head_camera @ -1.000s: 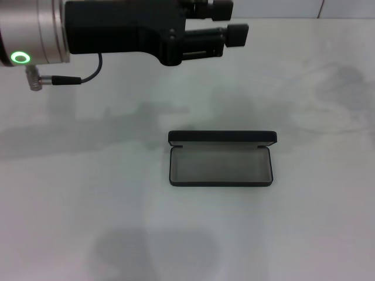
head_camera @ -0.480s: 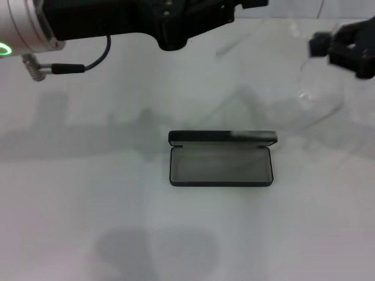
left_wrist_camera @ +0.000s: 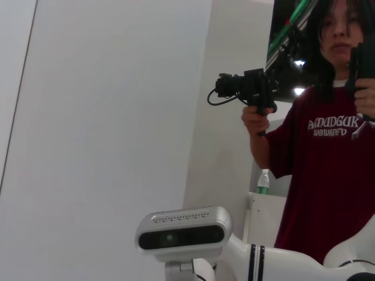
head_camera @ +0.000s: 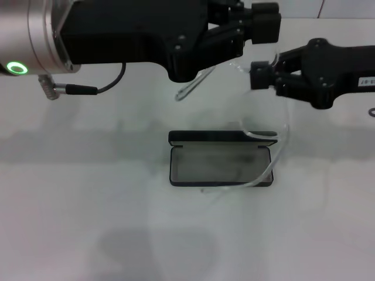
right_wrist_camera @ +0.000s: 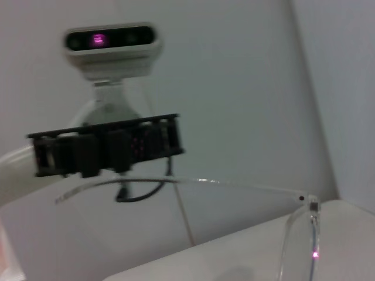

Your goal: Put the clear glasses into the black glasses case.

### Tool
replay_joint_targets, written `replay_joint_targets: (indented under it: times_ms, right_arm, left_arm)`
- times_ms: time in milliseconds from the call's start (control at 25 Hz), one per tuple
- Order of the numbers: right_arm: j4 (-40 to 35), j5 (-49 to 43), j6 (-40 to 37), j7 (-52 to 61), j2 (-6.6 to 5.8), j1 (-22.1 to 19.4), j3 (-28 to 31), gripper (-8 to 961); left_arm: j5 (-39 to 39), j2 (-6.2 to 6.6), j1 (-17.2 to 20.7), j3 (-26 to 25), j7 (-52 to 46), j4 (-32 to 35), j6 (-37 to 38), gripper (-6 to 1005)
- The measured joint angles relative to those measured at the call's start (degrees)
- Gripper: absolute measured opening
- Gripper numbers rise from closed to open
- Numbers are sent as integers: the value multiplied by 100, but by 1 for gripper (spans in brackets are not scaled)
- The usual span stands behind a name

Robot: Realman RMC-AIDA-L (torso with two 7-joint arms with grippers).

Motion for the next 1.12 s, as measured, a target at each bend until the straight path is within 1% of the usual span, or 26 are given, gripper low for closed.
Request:
replay_joint_targets:
  times_ms: [160, 400, 520, 720, 1120]
  right_arm:
    - [16, 67, -30, -24, 7, 21, -146, 98]
    - [34, 254, -37, -38, 16, -36, -179, 98]
    - [42, 425, -47, -61, 15, -80, -211, 98]
    - [122, 502, -54, -79, 18, -87, -242, 98]
    - [272, 805, -122, -158, 22, -118, -399, 98]
  left_arm:
    - [0, -2, 2, -2, 76, -68, 103, 96]
    - [7, -6, -8, 4, 88, -214, 198, 97]
    - [6, -5, -86, 6, 88, -407, 291, 96]
    - [69, -4, -334, 15, 143, -830, 558, 96]
    - [96, -17, -367, 17, 404, -1107, 583, 97]
